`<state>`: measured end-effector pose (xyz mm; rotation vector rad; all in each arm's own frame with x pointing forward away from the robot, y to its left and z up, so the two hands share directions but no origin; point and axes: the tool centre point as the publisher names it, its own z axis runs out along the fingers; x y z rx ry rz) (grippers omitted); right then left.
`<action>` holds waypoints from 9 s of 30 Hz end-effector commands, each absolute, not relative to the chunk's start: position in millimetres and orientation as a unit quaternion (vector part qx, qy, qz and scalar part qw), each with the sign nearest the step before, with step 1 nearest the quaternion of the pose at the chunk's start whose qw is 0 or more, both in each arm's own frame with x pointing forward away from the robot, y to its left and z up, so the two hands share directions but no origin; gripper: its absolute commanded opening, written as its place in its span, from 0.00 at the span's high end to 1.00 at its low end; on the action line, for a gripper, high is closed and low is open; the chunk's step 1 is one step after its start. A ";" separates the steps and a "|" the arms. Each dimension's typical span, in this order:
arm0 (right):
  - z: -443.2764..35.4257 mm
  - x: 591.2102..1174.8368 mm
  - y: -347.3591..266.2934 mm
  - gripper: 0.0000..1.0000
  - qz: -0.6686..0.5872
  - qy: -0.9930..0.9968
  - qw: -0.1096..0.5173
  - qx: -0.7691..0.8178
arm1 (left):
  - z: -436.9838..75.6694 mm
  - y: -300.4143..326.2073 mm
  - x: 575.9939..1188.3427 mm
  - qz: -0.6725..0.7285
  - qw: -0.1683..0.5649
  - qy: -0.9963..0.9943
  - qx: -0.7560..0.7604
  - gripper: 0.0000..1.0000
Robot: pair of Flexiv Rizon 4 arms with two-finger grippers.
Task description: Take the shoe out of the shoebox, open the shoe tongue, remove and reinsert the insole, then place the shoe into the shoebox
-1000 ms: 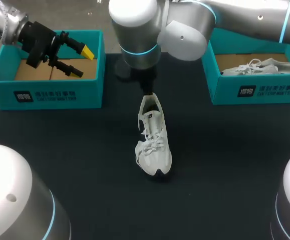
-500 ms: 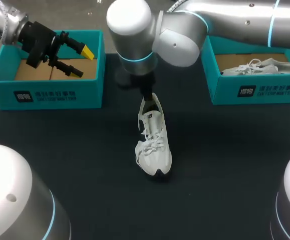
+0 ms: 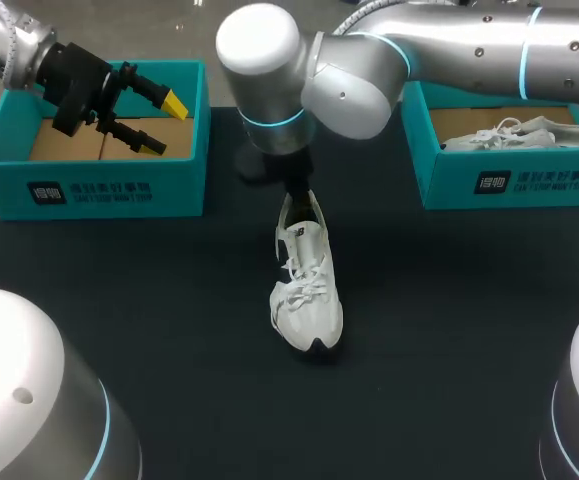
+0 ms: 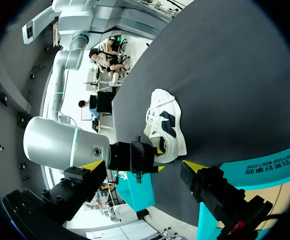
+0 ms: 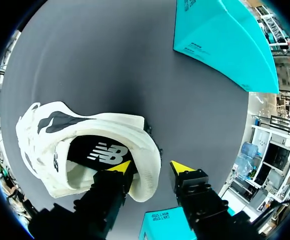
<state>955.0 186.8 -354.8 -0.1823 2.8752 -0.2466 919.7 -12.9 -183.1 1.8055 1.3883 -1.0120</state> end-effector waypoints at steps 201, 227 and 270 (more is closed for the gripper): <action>-162.5 1204.5 -310.7 1.00 -0.154 0.951 0.105 0.245 | -182.8 -12.5 919.8 -0.384 0.318 0.528 0.687 0.00; -167.4 1167.4 -334.1 1.00 -0.231 0.585 0.077 0.774 | -182.8 -12.5 919.8 -0.384 0.318 0.528 0.687 0.00; -208.5 1165.2 -341.0 1.00 -0.194 0.589 0.075 0.781 | -182.8 -12.5 919.8 -0.384 0.318 0.528 0.687 0.00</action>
